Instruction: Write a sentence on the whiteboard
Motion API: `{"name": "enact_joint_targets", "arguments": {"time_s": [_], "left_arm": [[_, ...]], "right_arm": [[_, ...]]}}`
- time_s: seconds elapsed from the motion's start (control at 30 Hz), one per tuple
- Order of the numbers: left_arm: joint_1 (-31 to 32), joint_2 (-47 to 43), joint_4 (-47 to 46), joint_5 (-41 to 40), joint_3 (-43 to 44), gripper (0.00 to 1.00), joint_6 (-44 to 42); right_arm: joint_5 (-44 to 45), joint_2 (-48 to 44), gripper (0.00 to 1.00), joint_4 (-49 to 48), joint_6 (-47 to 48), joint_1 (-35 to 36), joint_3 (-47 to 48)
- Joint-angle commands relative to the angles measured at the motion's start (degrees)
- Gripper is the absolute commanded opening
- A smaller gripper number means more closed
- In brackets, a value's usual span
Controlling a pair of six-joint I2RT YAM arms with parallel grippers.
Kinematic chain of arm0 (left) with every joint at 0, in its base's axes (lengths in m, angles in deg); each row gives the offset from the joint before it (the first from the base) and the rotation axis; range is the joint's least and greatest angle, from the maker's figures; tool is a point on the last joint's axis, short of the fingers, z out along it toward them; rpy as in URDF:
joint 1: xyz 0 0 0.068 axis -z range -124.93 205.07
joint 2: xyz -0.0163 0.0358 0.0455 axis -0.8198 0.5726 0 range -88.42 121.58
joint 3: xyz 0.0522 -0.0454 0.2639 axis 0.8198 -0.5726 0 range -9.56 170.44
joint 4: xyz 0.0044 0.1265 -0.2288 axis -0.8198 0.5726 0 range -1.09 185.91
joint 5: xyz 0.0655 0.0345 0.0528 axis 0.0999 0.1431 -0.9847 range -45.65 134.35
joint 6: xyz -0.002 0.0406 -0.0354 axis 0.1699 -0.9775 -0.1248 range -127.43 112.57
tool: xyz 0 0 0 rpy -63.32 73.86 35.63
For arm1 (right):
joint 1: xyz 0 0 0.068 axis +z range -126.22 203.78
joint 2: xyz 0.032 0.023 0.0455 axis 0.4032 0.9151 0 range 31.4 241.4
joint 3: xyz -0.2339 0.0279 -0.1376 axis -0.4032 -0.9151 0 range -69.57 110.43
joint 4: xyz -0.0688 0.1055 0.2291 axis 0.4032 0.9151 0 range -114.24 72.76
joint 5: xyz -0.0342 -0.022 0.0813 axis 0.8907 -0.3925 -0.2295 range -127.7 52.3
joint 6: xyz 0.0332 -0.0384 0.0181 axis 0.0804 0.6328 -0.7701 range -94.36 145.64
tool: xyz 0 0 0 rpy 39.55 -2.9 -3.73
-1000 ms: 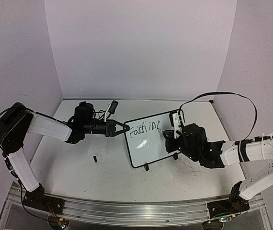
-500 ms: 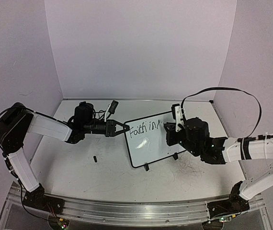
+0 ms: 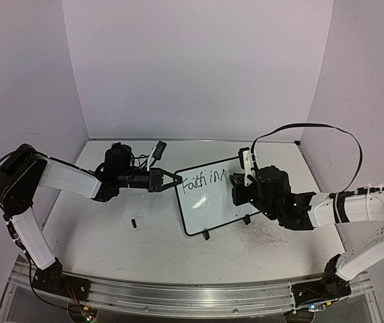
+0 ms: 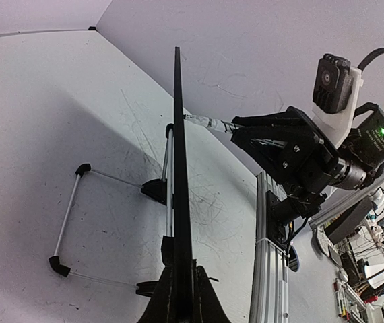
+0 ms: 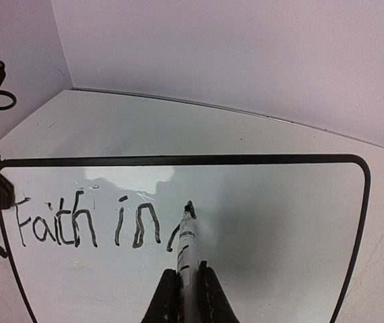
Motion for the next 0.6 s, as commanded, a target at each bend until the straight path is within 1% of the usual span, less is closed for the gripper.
{"name": "enact_joint_targets", "arguments": {"time_s": [0.0, 0.57], "left_arm": [[2.24, -0.52, 1.47, 5.04, 1.83, 0.0, 0.12], [2.26, -0.4, 1.48, 4.98, 1.83, 0.0, 0.14]], "right_arm": [[1.7, 0.49, 0.0, -1.0, -0.01, -0.36, 1.58], [-0.22, -2.25, 0.0, 2.42, -4.32, 0.08, -3.61]]}}
